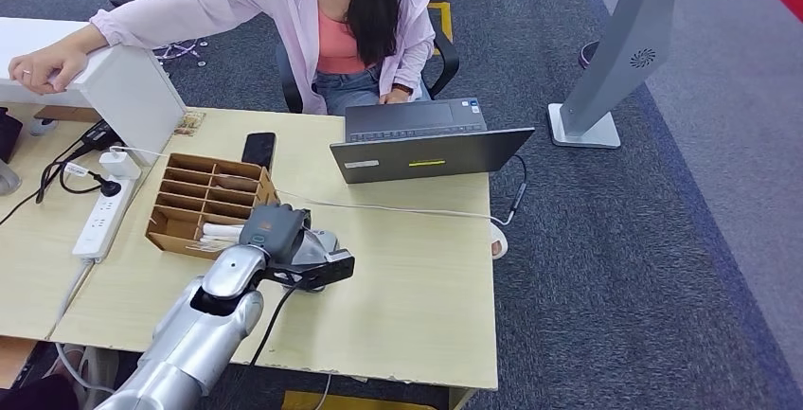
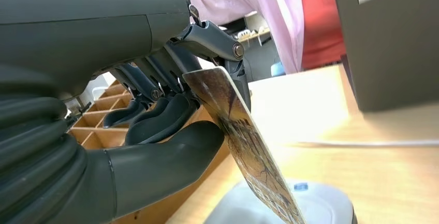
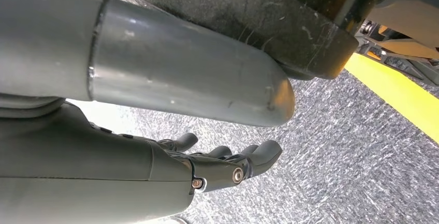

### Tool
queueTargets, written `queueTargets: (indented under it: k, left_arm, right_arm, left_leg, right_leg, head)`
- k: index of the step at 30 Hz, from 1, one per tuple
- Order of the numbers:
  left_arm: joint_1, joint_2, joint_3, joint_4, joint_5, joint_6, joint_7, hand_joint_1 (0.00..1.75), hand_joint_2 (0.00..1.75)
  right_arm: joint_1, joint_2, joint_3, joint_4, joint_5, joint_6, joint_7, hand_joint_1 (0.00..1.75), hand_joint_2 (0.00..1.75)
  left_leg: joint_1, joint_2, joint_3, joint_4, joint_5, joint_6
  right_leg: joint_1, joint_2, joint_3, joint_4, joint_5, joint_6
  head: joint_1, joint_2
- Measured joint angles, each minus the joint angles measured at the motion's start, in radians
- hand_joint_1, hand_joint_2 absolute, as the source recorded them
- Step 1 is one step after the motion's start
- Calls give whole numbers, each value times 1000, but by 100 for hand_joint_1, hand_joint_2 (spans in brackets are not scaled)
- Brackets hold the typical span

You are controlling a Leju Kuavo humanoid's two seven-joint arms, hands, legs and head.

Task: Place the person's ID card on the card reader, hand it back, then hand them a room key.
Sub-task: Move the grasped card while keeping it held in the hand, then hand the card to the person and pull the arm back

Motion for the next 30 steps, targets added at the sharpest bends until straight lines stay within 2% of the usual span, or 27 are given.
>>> queueTargets:
  k: [15,21,30]
  left_arm:
    - [-21,5,-8,68,60,-41,-30,175,175]
    - [-39,15,-8,56,78,51,-13,175,175]
    - [-114,54,23,-114,29,231,27,175,175]
  right_arm:
    - [0,0,-1,0,12,0,6,0,0]
    - [0,0,-2,0,13,0,4,0,0]
    - [0,0,-5,0,33,2,0,0,0]
  left_leg:
    - [0,0,0,0,0,0]
    - [0,0,0,0,2,0]
    - [0,-1,-1,0,2,0]
  right_leg:
    - [0,0,0,0,0,0]
    - [0,0,0,0,1,1]
    - [0,-1,0,0,2,0]
  head:
    - [0,0]
    - [0,0]
    - [0,0]
